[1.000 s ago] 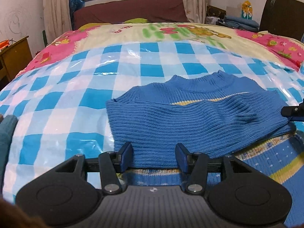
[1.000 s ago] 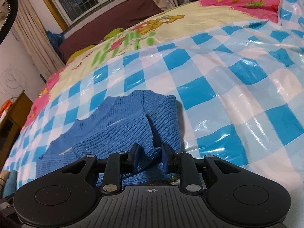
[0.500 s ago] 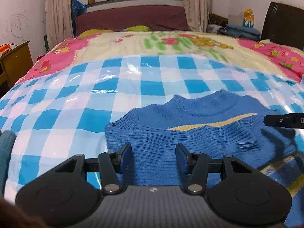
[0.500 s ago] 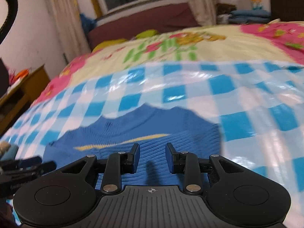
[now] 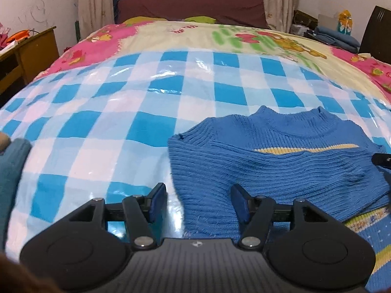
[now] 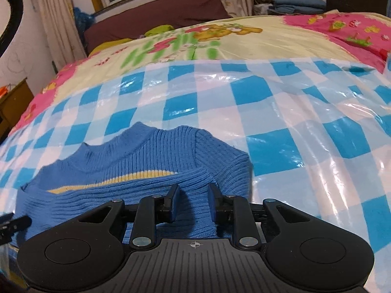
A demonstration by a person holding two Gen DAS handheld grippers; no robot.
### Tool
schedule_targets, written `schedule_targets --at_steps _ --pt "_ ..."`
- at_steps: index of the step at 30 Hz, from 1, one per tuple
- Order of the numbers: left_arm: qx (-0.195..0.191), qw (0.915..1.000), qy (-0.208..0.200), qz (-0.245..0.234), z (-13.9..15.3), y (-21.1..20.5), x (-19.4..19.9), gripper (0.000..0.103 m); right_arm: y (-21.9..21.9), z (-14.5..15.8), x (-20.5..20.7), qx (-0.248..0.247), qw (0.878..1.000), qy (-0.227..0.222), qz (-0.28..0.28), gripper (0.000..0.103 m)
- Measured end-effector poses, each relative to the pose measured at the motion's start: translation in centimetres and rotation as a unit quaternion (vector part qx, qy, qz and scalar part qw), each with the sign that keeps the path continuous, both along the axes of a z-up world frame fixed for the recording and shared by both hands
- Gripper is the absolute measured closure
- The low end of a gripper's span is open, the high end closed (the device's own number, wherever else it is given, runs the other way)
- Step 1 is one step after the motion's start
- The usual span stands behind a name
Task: Fold small clothes
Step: 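Open the right gripper and withdraw from the folded sweater, then move both grippers to the yellow-striped hem edge of the sweater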
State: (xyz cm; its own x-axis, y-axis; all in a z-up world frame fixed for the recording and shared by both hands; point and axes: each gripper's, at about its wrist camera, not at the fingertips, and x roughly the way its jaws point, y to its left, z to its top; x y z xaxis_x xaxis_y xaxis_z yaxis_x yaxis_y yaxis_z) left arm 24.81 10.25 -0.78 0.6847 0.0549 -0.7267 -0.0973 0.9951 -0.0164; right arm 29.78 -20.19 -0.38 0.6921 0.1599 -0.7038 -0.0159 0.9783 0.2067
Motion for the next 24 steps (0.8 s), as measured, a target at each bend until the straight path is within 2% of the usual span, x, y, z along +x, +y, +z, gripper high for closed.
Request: schedule_targets --at_steps 2,6,8,11,13,17,22,24 --pt "-0.001 1.0 -0.006 -0.002 0.7 0.1 -0.9 0.04 -0.4 0.8 -1.0 0.012 1.0 -0.007 0.004 0.075" --pt "0.002 0.9999 -0.007 -0.013 1.4 0.1 -2.9 0.04 -0.9 1.9 -3.4 0.017 0.999 -0.009 0.026 0.075" --pt "0.009 0.9998 0.003 -0.02 1.3 0.0 -3.6 0.04 -1.0 2.1 -4.5 0.017 0.999 -0.002 0.037 0.074" --pt "0.022 0.9991 0.032 -0.019 0.4 -0.4 -3.7 0.04 -1.0 1.9 -5.3 0.01 0.999 0.01 0.044 0.068" --pt "0.013 0.9988 0.043 -0.016 0.1 -0.5 -3.9 0.04 -0.9 1.7 -5.7 0.008 0.999 0.018 0.04 0.068" --pt "-0.008 0.9988 0.038 -0.028 0.8 -0.4 -6.3 0.04 -1.6 2.3 -7.1 0.043 0.998 0.028 0.04 0.068" --pt "-0.04 0.9965 0.055 -0.048 1.7 0.1 -11.3 0.04 -2.7 3.3 -11.3 0.052 0.996 0.045 0.061 0.067" --pt "-0.053 0.995 0.064 -0.056 1.9 0.4 -13.6 0.04 -3.1 3.7 -13.4 0.055 0.994 0.056 0.073 0.063"
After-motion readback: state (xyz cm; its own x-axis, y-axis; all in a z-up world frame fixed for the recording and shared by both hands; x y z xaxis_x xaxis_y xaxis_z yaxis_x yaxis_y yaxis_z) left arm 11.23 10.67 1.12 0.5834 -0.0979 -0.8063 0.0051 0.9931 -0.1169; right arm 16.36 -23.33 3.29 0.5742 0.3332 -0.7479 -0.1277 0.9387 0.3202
